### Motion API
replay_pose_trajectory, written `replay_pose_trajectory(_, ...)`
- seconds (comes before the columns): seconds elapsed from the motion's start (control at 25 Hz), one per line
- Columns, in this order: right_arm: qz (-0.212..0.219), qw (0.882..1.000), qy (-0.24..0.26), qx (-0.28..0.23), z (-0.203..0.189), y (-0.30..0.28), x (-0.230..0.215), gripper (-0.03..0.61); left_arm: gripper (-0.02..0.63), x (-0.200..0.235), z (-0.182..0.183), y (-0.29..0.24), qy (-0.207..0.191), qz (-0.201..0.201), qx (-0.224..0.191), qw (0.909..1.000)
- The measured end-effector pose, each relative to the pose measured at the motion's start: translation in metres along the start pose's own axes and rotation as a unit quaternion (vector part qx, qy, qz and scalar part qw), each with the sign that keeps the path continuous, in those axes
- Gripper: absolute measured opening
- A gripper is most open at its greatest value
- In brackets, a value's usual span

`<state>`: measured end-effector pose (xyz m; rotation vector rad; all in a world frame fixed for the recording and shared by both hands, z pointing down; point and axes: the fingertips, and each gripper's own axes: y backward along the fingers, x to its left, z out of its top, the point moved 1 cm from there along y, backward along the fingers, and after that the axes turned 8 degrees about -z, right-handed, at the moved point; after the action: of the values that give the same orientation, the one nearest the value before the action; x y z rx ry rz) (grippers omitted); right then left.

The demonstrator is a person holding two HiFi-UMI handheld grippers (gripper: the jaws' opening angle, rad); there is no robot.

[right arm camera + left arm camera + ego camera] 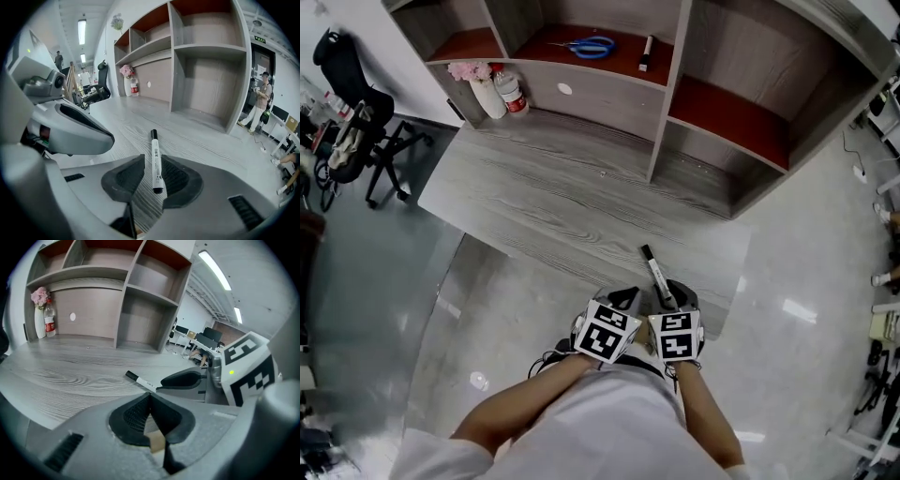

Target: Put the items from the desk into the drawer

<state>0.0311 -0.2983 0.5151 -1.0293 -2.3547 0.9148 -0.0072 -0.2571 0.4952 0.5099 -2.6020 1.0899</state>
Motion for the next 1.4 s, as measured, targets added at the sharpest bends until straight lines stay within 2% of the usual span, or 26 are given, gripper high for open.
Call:
replay_pose_trajectory(0.16, 0.025, 1.0, 0.0, 0.007, -0.005, -0.011, -0.003, 0.075, 0.002, -0.007, -0.009, -0.003, 0.01, 0.009, 0.009, 0.9999)
replay_pose_trajectory(0.36, 0.046, 0.999, -0.001, 0.006, -0.005, -0.023, -0.006, 0.075, 0.002, -0.002, -0.017, 0.001, 0.037, 0.043, 0.011, 0.9983)
replay_pose_trajectory(0.56, 0.052, 0.998, -0.013, 0.014, -0.007, -0.029, -0.008, 0.071, 0.002, 0.004, -0.022, 0.007, 0.053, 0.067, 0.003, 0.9963)
replay_pose_trajectory(0.72, 0.039, 0.999, 0.0, 0.012, -0.007, -0.03, -0.006, 0.06, 0.002, 0.007, -0.025, 0.018, 0.06, 0.071, 0.003, 0.9956)
replay_pose_trajectory(1.04, 0.016, 1.0, 0.005, 0.012, -0.006, -0.027, -0.003, 0.052, 0.002, 0.008, -0.032, 0.027, 0.039, 0.038, 0.007, 0.9985)
replay_pose_trajectory(1.4, -0.019, 1.0, -0.023, -0.007, -0.011, 0.003, 0.02, 0.052, 0.002, 0.008, -0.057, 0.039, 0.015, 0.001, 0.016, 0.9998)
